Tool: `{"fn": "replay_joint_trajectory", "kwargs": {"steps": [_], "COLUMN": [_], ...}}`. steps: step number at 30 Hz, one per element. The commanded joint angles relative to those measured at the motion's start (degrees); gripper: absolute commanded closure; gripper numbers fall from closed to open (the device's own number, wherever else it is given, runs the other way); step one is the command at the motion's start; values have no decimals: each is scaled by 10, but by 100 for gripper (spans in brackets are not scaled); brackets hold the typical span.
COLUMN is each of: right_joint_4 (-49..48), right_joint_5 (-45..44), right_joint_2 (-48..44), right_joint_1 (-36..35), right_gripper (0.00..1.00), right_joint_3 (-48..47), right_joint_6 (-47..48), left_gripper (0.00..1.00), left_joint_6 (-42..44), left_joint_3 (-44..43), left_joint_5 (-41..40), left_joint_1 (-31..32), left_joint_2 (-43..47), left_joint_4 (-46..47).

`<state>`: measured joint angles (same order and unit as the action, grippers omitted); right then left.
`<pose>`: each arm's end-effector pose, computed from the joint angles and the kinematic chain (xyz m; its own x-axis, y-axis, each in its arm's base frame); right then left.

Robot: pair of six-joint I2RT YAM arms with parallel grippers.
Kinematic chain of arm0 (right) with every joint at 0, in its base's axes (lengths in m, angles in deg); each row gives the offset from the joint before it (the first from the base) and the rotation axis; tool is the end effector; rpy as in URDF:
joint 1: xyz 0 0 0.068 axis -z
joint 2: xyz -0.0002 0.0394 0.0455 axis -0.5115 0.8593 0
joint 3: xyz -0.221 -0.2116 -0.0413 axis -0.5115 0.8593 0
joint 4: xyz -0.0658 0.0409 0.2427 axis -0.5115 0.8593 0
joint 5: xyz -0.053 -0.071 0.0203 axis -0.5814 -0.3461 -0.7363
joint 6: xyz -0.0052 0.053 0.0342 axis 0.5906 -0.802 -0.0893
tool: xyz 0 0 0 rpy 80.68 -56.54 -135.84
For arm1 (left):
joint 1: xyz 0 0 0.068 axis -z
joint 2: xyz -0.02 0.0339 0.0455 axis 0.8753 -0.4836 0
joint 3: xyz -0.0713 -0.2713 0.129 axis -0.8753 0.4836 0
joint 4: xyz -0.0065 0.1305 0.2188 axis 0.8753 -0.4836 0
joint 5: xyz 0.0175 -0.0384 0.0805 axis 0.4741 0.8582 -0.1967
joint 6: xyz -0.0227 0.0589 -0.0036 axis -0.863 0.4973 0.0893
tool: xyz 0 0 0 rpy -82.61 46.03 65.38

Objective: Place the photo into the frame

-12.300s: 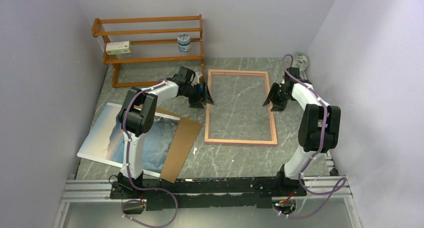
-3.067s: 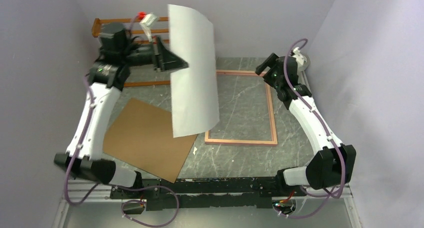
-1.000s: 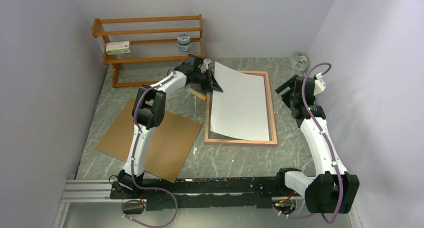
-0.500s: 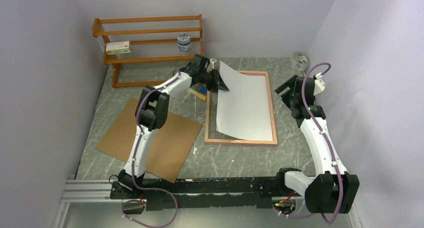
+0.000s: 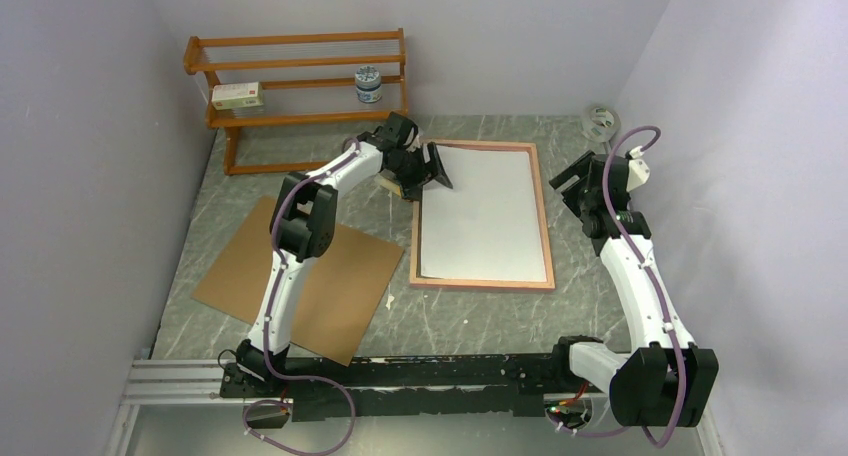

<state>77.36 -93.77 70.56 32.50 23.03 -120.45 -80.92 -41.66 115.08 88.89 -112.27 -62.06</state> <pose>0.2273 -0.0164 0.3340 -0.2532 0.7014 -0.6663 0.5274 0.6775 0.5127 0.4784 -0.2800 0.1904 -0.9755 -0.1880 -0.1139 -0.0535 0.7058 -0.7064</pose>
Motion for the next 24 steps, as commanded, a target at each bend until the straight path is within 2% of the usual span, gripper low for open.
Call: {"fn": "replay_joint_trajectory", "kwargs": {"steps": [1, 7, 13, 24], "right_joint_4": [-9, -12, -17, -51], "right_joint_5": [4, 0, 7, 95], "right_joint_2": [-3, -6, -7, 14], "right_joint_1": [2, 2, 2, 2], "right_gripper": [17, 17, 17, 26], "right_joint_3": [8, 13, 19, 31], "right_joint_6": [5, 4, 2, 29], "left_gripper": [14, 10, 11, 16], "left_joint_6": [36, 64, 71, 100], "left_joint_3": [-18, -1, 24, 95], "left_joint_5": [-70, -94, -67, -110], "left_joint_1": [1, 1, -5, -16], "left_joint_2": [50, 86, 111, 152], "left_joint_4": [-76, -89, -79, -102]}}
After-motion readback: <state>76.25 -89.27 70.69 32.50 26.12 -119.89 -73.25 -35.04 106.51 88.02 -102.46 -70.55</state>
